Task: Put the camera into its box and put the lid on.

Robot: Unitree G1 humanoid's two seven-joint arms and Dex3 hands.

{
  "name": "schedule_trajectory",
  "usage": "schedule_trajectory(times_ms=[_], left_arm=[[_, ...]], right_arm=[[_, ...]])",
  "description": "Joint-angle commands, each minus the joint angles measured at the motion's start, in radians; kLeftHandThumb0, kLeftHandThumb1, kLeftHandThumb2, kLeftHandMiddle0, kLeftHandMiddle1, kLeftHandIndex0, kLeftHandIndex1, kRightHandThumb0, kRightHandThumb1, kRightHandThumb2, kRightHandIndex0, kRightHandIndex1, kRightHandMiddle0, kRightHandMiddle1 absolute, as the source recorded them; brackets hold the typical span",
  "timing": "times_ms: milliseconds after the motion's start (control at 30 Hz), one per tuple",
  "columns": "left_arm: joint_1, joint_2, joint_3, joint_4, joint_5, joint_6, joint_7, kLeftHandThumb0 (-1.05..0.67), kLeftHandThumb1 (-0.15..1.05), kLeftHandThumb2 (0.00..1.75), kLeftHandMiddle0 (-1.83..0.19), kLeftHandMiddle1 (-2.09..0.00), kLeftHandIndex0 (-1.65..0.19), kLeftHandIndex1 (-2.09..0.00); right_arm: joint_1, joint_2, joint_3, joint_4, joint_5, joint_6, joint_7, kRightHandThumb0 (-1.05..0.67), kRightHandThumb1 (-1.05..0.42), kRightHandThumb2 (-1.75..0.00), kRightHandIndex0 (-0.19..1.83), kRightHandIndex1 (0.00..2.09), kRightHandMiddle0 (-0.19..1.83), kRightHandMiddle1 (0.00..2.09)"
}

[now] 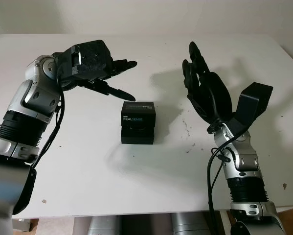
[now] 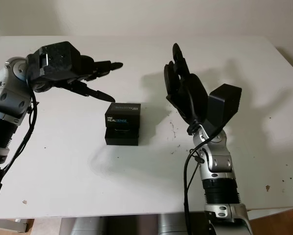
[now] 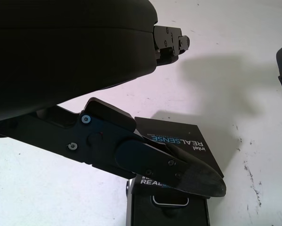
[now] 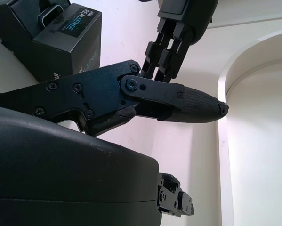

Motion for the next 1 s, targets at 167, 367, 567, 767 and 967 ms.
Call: schedule_trajectory(times_ms=[167, 367, 567, 767, 967], left_arm=[[-0.004, -0.026, -0.021, 0.003, 0.010, 0.036, 0.004, -0.89, 1.00, 0.06, 0.15, -1.25, 0.11, -0.05], [-0.020, -0.034, -0.079, 0.041, 0.073, 0.022, 0.006, -0.98, 1.05, 0.07, 0.04, -0.14, 0.14, -0.05], [-0.019, -0.056, -0.089, 0.071, 0.090, 0.003, 0.016, -0.95, 1.02, 0.05, -0.07, -0.13, 0.12, -0.06], [-0.022, -0.066, -0.092, 0.108, 0.104, -0.033, 0.028, -0.96, 1.02, 0.05, -0.08, -0.11, 0.11, -0.07], [-0.024, -0.072, -0.086, 0.129, 0.105, -0.051, 0.033, -0.99, 1.02, 0.06, 0.04, -0.59, 0.10, -0.06]], right_arm=[[-0.018, -0.006, -0.003, -0.008, 0.001, -0.005, -0.007, -0.71, -1.05, -0.60, -0.19, 0.00, -0.19, 0.00], [-0.017, -0.001, -0.005, -0.011, 0.006, -0.003, -0.013, -0.70, -1.05, -0.59, -0.19, 0.00, -0.19, 0.00], [-0.013, -0.004, -0.003, -0.020, 0.002, -0.002, -0.017, -0.70, -1.05, -0.60, -0.19, 0.00, -0.19, 0.00], [-0.012, -0.008, -0.003, -0.014, 0.003, -0.007, -0.011, -0.71, -1.05, -0.59, -0.19, 0.00, -0.19, 0.00], [-0.013, -0.005, -0.005, -0.013, 0.002, -0.007, -0.017, -0.71, -1.05, -0.59, -0.19, 0.00, -0.19, 0.00]])
